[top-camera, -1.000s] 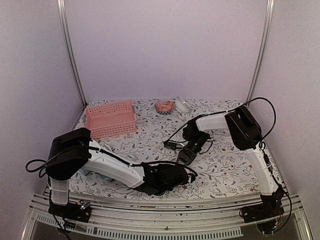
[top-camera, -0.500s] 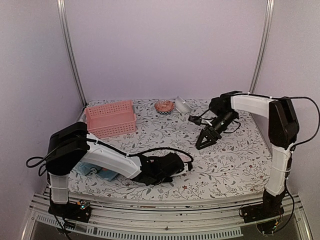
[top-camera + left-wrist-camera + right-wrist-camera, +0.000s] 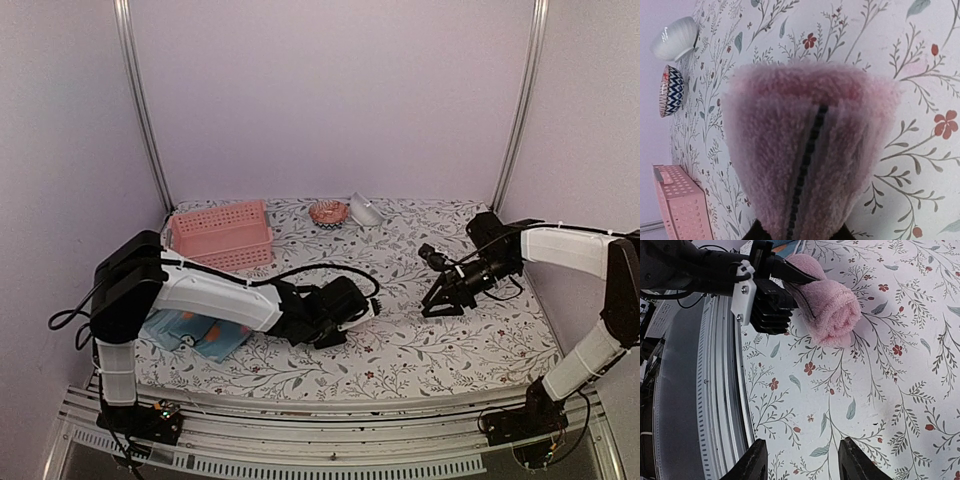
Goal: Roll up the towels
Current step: Pick up the towel from the center of the board.
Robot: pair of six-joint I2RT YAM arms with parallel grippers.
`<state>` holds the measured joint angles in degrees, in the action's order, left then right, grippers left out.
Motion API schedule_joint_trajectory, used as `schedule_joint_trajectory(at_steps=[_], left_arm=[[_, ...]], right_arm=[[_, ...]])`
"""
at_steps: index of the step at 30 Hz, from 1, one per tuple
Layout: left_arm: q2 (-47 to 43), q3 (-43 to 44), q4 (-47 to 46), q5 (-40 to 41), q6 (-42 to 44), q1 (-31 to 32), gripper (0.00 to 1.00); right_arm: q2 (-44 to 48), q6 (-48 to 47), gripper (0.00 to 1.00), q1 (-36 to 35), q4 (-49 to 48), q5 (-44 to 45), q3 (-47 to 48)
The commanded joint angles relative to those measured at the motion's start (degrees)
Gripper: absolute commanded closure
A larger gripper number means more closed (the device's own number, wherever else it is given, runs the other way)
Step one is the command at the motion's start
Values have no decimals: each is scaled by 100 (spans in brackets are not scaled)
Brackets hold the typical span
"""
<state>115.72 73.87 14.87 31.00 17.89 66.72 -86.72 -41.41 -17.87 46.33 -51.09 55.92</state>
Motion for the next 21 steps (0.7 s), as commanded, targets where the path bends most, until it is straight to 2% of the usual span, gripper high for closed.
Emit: schedule_joint_trajectory(at_steps=[1, 10, 21], left_arm=[[-118, 585, 747, -130, -527, -200, 99], [92, 2005, 1969, 196, -1141, -767, 100], [499, 3497, 2974, 1011, -1644, -2052, 100]], right_arm=[[-428, 58, 51, 1, -296, -40, 225], [-367, 25, 51, 3, -356, 52, 113], [-626, 44, 52, 5, -363, 140, 68]])
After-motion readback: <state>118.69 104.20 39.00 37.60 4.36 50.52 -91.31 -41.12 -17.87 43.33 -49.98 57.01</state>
